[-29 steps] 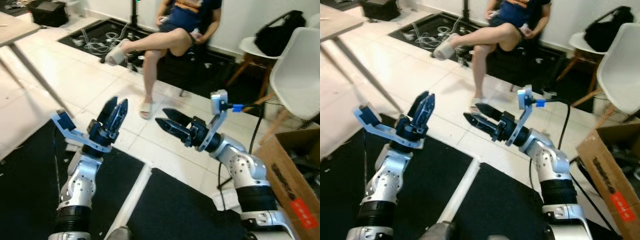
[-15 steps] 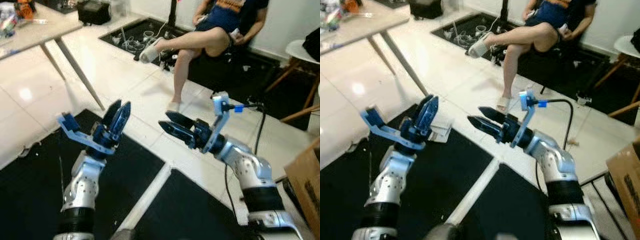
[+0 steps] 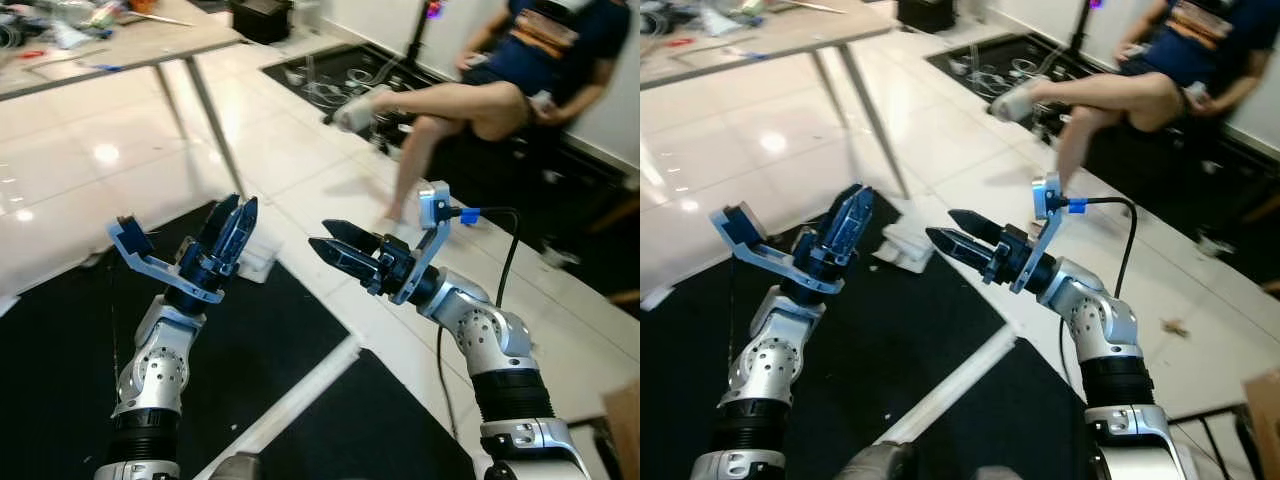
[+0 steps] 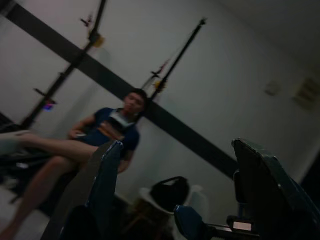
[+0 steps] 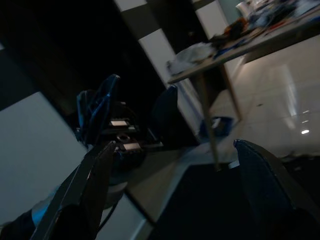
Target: Picking trash to rubbish bin
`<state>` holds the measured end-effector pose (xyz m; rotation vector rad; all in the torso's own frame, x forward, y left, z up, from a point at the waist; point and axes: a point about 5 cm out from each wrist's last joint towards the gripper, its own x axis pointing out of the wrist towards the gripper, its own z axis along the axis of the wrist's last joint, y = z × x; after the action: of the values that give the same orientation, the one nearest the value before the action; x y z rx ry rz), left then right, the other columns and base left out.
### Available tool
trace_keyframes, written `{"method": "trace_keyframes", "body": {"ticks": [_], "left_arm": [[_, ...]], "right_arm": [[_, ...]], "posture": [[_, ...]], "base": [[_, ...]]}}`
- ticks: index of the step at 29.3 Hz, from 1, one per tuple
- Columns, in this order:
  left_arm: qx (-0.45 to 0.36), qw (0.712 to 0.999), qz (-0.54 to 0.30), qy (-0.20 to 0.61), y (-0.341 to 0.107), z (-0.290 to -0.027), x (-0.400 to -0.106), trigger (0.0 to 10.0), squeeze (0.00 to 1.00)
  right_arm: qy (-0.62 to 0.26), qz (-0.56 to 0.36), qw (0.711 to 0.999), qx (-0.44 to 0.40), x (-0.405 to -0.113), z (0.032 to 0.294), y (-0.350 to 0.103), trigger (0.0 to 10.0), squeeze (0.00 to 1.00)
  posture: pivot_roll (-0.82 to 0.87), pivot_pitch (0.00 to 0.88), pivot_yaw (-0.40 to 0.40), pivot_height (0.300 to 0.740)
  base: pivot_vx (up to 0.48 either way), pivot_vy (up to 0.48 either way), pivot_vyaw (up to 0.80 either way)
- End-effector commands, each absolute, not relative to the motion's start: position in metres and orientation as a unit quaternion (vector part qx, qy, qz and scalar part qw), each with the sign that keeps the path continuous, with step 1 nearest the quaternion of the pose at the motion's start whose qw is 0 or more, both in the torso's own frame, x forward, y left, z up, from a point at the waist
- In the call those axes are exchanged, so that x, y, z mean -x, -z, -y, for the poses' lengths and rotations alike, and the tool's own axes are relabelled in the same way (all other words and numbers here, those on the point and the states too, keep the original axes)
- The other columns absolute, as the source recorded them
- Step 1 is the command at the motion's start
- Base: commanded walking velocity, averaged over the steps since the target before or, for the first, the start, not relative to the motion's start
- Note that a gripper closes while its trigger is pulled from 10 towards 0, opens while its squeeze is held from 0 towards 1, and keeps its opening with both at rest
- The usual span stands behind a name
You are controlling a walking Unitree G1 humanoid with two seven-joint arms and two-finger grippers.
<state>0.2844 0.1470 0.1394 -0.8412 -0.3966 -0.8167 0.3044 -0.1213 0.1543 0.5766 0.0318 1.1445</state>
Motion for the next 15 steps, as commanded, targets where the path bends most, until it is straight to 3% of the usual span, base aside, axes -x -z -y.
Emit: {"method": "trace_keyframes", "body": {"ticks": [1, 15], "left_arm": [[0.398, 0.816, 0.176, 0.38, -0.1376, -0.145, -0.285, 10.0, 0.0], [0.395, 0.826, 0.163, 0.368, -0.136, -0.1451, -0.2874, 10.0, 0.0]], "right_arm": [[-0.53, -0.018, 0.804, -0.27, -0.3045, 0.1244, -0.1537, 10.0, 0.0], [-0.531, -0.02, 0.803, -0.27, -0.3046, 0.1249, -0.154, 10.0, 0.0]], "posture": [[0.01, 0.0, -0.046, 0.74], [0.0, 0.0, -0.048, 0.74]], "base": [[0.0, 0.0, 0.65], [0.0, 0.0, 0.65]]}}
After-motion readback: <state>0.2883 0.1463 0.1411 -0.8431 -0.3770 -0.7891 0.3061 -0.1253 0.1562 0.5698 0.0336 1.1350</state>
